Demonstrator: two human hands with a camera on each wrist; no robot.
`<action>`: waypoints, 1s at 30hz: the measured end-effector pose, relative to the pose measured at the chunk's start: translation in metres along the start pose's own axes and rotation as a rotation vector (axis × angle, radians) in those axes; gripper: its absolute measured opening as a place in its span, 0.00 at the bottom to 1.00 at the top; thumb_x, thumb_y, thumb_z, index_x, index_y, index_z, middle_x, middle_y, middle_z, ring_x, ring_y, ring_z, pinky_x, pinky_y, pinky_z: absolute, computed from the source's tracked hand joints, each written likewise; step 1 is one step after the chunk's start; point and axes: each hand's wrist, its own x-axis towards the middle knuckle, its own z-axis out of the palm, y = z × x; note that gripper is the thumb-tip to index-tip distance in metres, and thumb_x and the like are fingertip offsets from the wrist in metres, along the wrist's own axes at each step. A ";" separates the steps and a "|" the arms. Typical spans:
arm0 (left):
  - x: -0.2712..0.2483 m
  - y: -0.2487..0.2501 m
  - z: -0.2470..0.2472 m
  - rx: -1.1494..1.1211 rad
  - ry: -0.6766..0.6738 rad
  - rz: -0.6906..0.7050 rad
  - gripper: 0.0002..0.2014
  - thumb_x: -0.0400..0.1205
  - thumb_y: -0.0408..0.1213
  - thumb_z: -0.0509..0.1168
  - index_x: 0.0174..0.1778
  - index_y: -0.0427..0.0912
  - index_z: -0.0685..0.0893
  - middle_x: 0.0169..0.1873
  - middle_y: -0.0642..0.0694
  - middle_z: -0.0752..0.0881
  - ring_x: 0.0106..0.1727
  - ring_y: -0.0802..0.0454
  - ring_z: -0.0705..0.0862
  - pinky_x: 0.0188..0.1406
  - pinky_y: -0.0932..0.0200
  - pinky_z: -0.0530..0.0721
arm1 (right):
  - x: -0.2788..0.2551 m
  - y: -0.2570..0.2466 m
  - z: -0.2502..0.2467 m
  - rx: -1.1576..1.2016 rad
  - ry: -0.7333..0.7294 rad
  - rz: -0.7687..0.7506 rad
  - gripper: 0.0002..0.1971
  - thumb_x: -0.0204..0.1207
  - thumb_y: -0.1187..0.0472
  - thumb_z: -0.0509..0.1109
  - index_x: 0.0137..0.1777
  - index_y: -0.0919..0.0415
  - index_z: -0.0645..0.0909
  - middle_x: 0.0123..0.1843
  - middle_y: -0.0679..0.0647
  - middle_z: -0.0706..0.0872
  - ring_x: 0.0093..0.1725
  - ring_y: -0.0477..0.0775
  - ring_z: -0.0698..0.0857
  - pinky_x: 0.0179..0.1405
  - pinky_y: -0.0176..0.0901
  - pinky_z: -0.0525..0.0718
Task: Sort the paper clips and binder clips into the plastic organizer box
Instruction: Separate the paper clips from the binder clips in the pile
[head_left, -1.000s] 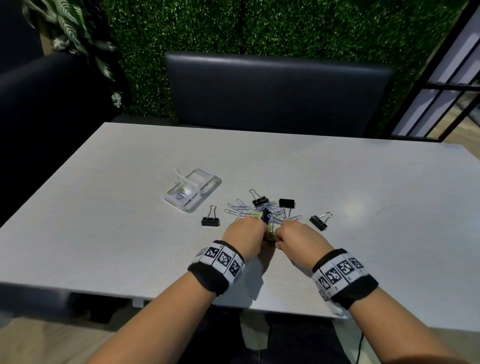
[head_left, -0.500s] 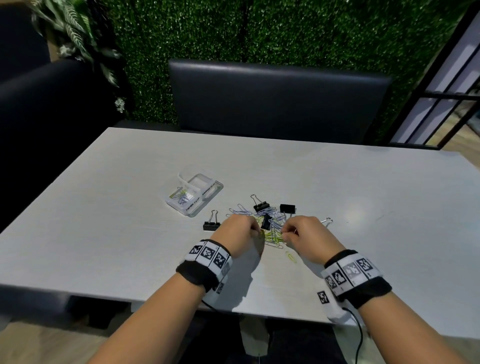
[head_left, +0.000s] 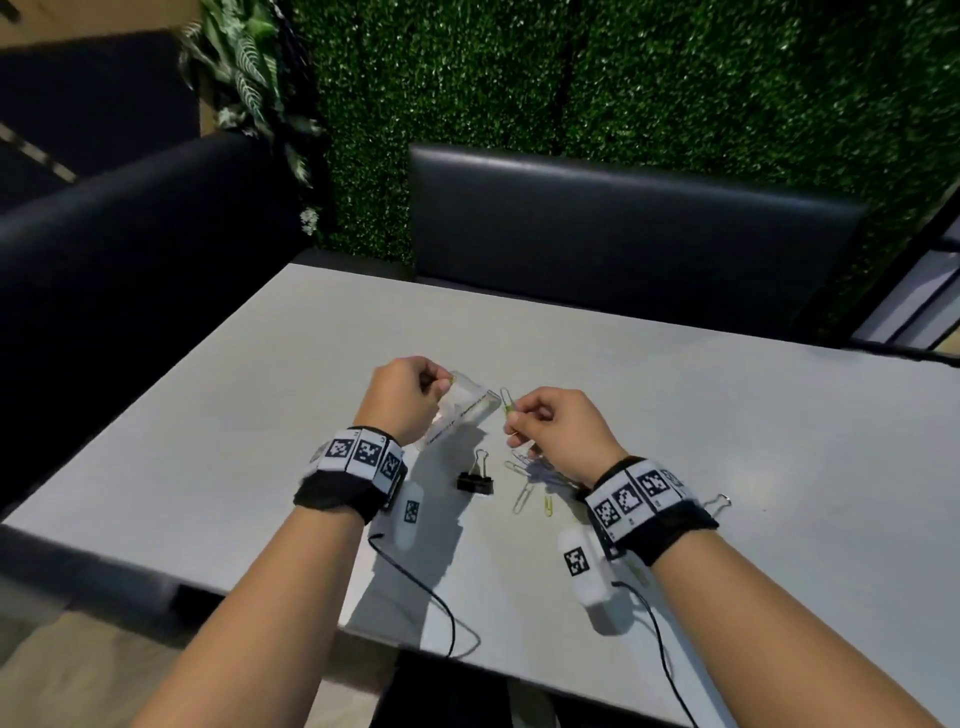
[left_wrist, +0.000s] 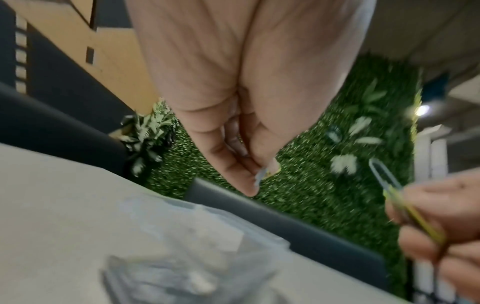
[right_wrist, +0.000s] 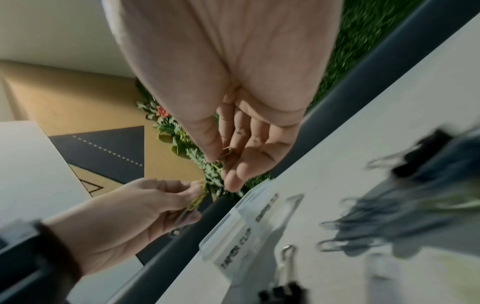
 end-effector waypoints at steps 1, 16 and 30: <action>0.010 -0.006 -0.004 0.035 0.021 -0.030 0.06 0.83 0.33 0.70 0.41 0.48 0.88 0.36 0.51 0.90 0.40 0.52 0.89 0.46 0.59 0.86 | 0.012 -0.006 0.011 -0.005 -0.018 0.000 0.04 0.79 0.65 0.73 0.51 0.65 0.85 0.44 0.66 0.92 0.37 0.53 0.92 0.31 0.43 0.87; -0.011 0.006 -0.009 0.133 -0.036 0.113 0.07 0.81 0.44 0.71 0.49 0.50 0.93 0.38 0.57 0.90 0.42 0.57 0.89 0.48 0.61 0.85 | 0.029 -0.025 0.024 -0.448 -0.078 -0.099 0.05 0.78 0.58 0.73 0.46 0.54 0.91 0.39 0.45 0.89 0.39 0.44 0.87 0.39 0.34 0.81; -0.034 0.055 0.108 0.450 -0.536 0.304 0.16 0.72 0.55 0.76 0.54 0.56 0.91 0.49 0.53 0.91 0.50 0.53 0.89 0.50 0.53 0.90 | -0.030 0.070 -0.081 -0.753 -0.058 0.068 0.15 0.72 0.50 0.78 0.56 0.50 0.83 0.50 0.49 0.84 0.49 0.51 0.85 0.52 0.46 0.85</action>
